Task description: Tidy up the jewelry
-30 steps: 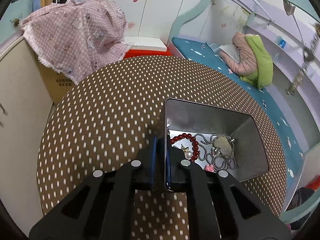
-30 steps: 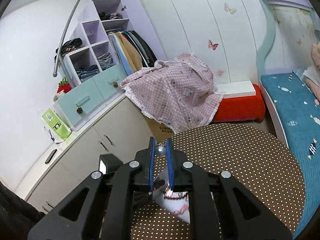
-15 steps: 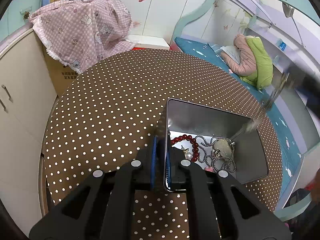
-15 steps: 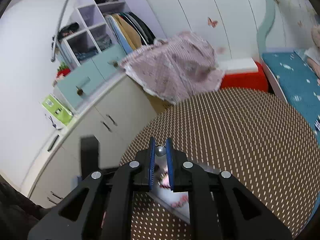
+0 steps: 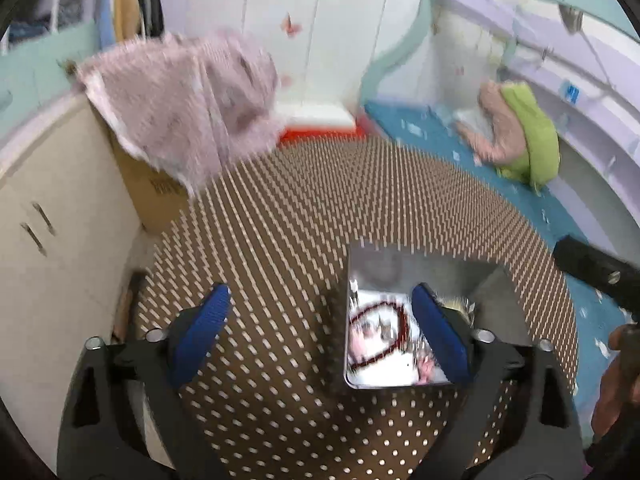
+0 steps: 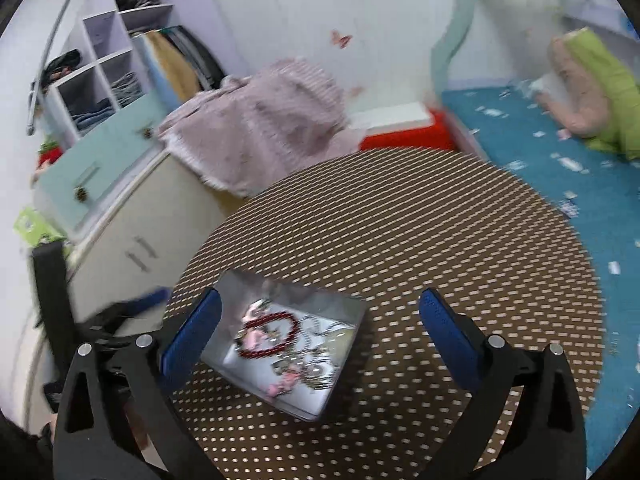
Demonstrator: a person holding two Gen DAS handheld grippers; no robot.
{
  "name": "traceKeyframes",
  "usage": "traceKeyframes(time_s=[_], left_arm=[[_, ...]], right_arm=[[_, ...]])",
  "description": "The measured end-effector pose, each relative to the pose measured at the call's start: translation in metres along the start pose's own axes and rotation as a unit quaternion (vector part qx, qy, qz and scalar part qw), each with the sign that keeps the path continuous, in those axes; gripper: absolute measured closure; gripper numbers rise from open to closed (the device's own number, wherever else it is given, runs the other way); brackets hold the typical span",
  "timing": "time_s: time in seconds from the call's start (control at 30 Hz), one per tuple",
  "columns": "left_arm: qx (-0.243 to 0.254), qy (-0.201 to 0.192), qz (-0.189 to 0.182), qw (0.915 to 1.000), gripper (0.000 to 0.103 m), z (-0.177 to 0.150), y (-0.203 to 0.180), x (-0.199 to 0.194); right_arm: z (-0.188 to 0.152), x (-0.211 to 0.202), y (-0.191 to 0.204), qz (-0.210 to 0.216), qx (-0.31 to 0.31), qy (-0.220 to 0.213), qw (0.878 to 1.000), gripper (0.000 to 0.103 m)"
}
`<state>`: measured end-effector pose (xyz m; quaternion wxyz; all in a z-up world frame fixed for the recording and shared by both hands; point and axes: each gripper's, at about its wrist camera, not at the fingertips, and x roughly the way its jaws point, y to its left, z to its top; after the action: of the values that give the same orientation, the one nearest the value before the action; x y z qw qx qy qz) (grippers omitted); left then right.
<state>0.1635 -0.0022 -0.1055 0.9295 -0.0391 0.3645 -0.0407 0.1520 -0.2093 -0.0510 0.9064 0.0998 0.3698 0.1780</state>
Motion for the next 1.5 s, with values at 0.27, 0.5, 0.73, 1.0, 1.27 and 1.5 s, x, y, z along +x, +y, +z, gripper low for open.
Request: traceKeyframes(time_s=[0.27, 0.5, 0.73, 1.0, 1.27, 1.5], left_arm=[[0.038, -0.052, 0.036, 0.9973, 0.005, 0.035, -0.008, -0.068], [0.06, -0.097, 0.029, 0.9931, 0.005, 0.057, -0.021, -0.138], [0.046, -0.132, 0.02, 0.9899, 0.005, 0.064, -0.032, -0.195], [0.059, -0.156, 0.02, 0.9859, 0.005, 0.051, -0.042, -0.23], [0.057, -0.189, 0.022, 0.9801, 0.005, 0.031, -0.036, -0.264], [0.056, -0.207, 0.028, 0.9764, 0.005, 0.024, -0.033, -0.28]], right_arm=[[0.007, -0.048, 0.015, -0.065, 0.023, -0.046, 0.997, 0.008], [0.025, -0.104, 0.042, -0.121, 0.04, -0.089, 0.988, 0.008], [0.019, -0.14, 0.07, -0.146, 0.022, -0.105, 0.984, 0.008], [-0.004, -0.154, 0.089, -0.157, 0.012, -0.108, 0.982, 0.008], [-0.023, -0.174, 0.106, -0.171, 0.005, -0.138, 0.975, 0.008], [-0.029, -0.185, 0.11, -0.177, 0.003, -0.164, 0.97, 0.008]])
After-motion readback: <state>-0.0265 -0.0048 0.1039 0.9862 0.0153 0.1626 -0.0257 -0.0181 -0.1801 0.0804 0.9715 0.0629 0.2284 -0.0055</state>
